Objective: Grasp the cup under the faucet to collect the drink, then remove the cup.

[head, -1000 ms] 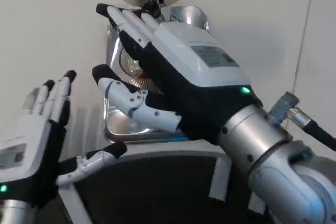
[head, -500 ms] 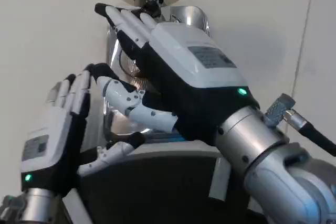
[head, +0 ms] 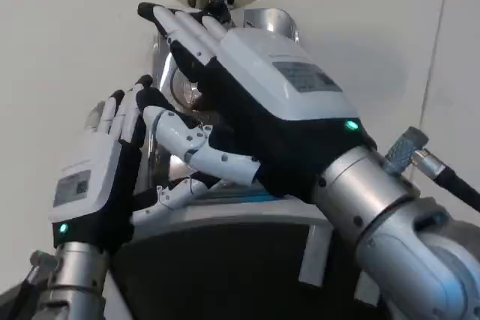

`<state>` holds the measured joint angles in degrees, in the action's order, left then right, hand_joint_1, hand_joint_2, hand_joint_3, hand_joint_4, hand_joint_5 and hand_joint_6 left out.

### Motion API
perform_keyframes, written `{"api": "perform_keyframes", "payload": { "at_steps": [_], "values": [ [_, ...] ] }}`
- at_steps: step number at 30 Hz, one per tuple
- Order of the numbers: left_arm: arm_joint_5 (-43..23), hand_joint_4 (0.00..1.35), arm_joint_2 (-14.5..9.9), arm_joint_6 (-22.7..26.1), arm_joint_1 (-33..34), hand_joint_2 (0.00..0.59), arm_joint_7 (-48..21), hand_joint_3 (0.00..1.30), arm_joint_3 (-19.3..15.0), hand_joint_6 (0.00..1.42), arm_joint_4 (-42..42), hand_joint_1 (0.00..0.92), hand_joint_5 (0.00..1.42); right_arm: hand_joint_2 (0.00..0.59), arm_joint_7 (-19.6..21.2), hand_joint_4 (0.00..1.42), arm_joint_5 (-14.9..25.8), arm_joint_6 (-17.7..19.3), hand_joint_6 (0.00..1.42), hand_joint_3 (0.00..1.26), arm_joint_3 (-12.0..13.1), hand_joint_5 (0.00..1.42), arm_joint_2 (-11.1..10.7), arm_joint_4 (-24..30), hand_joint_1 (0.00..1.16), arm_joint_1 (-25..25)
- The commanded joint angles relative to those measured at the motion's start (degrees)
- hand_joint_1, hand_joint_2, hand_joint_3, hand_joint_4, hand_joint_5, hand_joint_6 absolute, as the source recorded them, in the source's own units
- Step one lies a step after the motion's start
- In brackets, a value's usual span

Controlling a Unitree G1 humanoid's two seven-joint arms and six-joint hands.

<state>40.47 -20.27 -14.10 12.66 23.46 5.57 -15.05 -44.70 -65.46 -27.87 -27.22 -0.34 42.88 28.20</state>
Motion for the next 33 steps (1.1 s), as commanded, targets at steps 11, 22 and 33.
{"api": "perform_keyframes", "payload": {
  "at_steps": [11, 22, 33],
  "values": [
    [0.3, 0.00, 0.3, 1.0, 2.1, 0.031, 1.6, 0.00, 2.6, 0.00, -3.2, 0.020, 0.00, 0.575, 8.9, 0.00, 3.0, 6.9, 0.00, 0.00, 5.0, 0.00, -0.4, 5.0, 0.06, -7.6],
    [0.5, 0.00, 0.8, 1.3, 3.3, 0.032, 2.3, 0.00, 3.5, 0.00, -4.1, 0.022, 0.00, 0.564, 14.0, 0.00, 0.2, 12.9, 0.00, 0.00, 6.3, 0.00, -0.9, 11.9, 0.08, -19.7],
    [-0.7, 0.00, 1.3, 1.2, 7.4, 0.040, 3.5, 0.00, 4.1, 0.00, -9.2, 0.034, 0.00, 0.561, 15.0, 0.00, 1.3, 21.8, 0.00, 0.00, 16.9, 0.00, -3.2, 17.1, 0.09, -33.5]
  ]
}}
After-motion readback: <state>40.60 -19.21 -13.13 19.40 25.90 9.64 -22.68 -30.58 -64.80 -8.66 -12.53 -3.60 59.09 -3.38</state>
